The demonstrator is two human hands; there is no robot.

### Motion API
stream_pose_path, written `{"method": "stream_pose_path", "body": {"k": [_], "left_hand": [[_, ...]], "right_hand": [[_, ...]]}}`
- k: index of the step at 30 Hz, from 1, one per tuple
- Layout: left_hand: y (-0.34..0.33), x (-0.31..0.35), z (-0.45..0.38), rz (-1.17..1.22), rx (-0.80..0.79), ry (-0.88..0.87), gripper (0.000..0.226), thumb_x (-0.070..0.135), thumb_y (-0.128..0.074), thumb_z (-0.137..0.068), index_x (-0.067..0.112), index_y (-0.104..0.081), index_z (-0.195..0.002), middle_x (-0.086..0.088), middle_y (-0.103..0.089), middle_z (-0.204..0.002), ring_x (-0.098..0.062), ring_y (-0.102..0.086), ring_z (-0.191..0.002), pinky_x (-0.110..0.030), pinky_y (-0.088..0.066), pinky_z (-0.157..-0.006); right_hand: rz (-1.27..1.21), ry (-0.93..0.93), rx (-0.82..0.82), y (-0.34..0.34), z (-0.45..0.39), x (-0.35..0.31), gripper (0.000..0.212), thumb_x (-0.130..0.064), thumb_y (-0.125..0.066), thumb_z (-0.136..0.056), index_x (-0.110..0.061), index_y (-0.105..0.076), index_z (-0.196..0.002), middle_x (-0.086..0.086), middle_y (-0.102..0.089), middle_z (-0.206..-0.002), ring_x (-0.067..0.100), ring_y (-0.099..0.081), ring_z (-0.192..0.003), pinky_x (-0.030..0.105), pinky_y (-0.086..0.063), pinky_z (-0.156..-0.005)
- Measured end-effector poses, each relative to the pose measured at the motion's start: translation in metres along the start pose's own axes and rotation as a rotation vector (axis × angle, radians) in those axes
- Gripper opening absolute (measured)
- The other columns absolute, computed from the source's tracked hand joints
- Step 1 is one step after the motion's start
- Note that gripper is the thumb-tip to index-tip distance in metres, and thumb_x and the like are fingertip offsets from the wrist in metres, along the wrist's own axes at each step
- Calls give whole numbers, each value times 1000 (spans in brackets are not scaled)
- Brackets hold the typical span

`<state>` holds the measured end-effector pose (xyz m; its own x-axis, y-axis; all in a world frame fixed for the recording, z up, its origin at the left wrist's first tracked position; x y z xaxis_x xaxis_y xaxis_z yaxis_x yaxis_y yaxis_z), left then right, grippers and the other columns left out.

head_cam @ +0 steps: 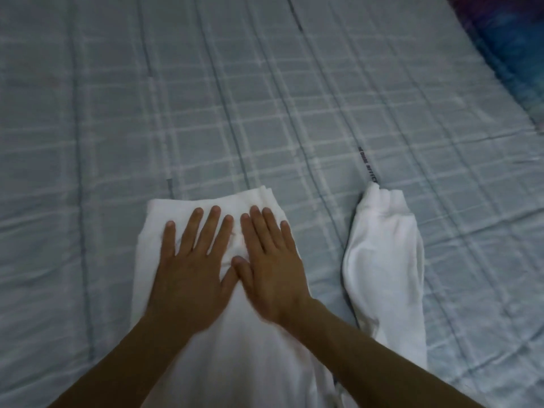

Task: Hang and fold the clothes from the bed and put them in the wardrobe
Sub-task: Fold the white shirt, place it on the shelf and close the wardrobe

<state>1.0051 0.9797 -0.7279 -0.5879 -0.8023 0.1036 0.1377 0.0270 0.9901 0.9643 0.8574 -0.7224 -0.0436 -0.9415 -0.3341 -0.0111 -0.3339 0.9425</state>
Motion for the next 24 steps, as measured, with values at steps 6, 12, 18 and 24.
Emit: {"method": "stream_pose_path", "body": {"k": [6, 12, 18, 24], "left_hand": [[0, 3, -2, -26, -17, -2, 67, 47, -24, -97, 14, -28, -155, -11, -22, -163, -31, -17, -151, -60, -12, -119], [21, 28, -6, 135, 26, 110, 69, 46, -15, -97, 9, -33, -152, -13, -29, -160, -33, -21, -149, -61, -14, -118], [46, 138, -12, 305, 130, -119, 56, 42, -28, -100, 13, -46, -145, -11, -39, -155, -30, -29, -147, -57, -21, -118], [28, 233, -47, 186, -126, -314, 65, 54, -9, -100, 22, -26, -155, -5, -16, -165, -26, -14, -152, -48, -17, -122]], "right_hand": [[44, -29, -113, -12, -6, 11, 72, -57, -16, -100, -16, -8, -158, 6, 0, -166, 16, 10, -152, 51, -5, -122], [-337, -79, -3, 45, 11, 40, 61, -40, -32, -100, -12, -31, -153, 12, -28, -160, 25, -18, -150, 41, -14, -123], [-159, -398, 218, 104, 74, 160, 54, -33, -42, -92, -13, -47, -141, 17, -43, -148, 34, -40, -135, 45, -32, -113], [-69, -642, 58, 108, 98, 232, 62, -41, -53, -92, -23, -31, -146, 16, -33, -152, 38, -34, -136, 49, -34, -109]]}}
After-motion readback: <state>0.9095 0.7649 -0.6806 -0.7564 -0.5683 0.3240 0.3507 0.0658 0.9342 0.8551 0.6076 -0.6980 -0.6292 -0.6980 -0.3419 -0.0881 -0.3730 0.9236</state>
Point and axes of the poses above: each hand's wrist, its own z-axis away from the middle knuckle, its own y-axis out of the back of the hand, x = y × z, the point moved 6 cm from there along -z, towards the middle knuckle
